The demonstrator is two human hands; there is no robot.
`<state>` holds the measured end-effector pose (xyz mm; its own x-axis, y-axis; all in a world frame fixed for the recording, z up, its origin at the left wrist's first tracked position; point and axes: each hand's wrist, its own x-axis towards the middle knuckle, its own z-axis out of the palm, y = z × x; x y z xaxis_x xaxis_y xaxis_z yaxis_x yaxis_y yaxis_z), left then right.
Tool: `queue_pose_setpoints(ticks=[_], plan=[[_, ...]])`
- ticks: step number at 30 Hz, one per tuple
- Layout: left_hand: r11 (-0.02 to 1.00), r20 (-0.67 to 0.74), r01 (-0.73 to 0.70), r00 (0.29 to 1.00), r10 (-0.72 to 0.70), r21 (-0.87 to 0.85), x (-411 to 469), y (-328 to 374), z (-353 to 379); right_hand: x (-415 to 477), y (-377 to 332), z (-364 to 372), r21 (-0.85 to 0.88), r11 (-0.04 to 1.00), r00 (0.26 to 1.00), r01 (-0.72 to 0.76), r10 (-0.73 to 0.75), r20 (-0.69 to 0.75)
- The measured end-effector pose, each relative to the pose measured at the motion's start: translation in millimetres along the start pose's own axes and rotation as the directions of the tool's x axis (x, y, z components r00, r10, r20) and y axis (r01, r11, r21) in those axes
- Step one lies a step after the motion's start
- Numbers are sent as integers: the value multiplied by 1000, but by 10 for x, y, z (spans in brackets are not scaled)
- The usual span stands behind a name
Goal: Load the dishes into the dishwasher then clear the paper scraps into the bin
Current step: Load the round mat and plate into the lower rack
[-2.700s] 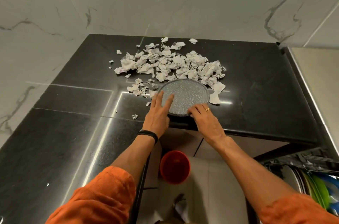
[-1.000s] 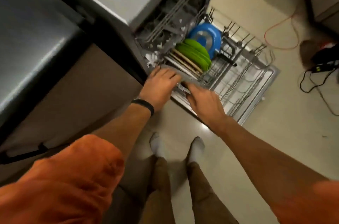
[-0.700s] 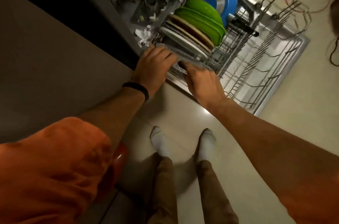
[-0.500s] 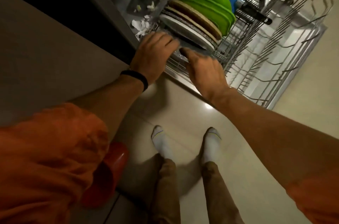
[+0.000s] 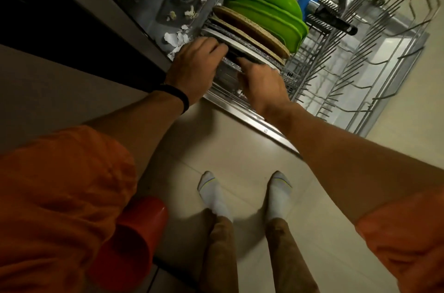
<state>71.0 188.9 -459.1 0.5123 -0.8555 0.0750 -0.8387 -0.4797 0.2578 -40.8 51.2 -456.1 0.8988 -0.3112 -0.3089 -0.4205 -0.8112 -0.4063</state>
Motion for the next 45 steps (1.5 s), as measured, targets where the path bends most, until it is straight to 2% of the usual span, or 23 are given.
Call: queue_pose_setpoints(ticks=[2, 5, 10, 12, 17, 21, 26, 32, 37, 45], plan=[[1000, -11, -16, 1000, 16, -15, 28, 23, -5, 93, 25, -22, 8, 999, 998, -45, 44, 37], [999, -17, -8, 1000, 7, -46, 16, 2, -20, 113, 0, -82, 1, 1000, 998, -23, 23, 51], [997, -3, 55, 998, -55, -54, 62, -25, -86, -103, -21, -172, 5, 998, 989, 63, -62, -133], [997, -9, 53, 999, -54, -49, 89, 5, -126, -130, 6, -198, -4, 998, 987, 60, -60, -151], [1000, -19, 0, 1000, 0, -13, 102, 49, -130, -33, -9, -209, -37, 998, 992, 52, -56, -117], [996, -5, 82, 997, -82, 17, 139, -30, -79, 110, -120, -156, -55, 998, 996, 15, -19, -82], [993, 57, 118, 991, -119, 31, 158, -51, -102, 153, -209, -138, -105, 994, 998, -7, 0, -71], [982, 95, 187, 978, -185, -3, 164, 32, -149, 112, -184, -194, -63, 998, 999, 15, -18, -46], [959, 116, 258, 963, -245, -118, 83, 306, -288, -211, -62, -517, -45, 999, 1000, 28, -28, 7], [905, 154, 368, 928, -341, -214, 395, 1151, -642, -405, 355, -1363, -104, 994, 993, 18, -6, 116]])
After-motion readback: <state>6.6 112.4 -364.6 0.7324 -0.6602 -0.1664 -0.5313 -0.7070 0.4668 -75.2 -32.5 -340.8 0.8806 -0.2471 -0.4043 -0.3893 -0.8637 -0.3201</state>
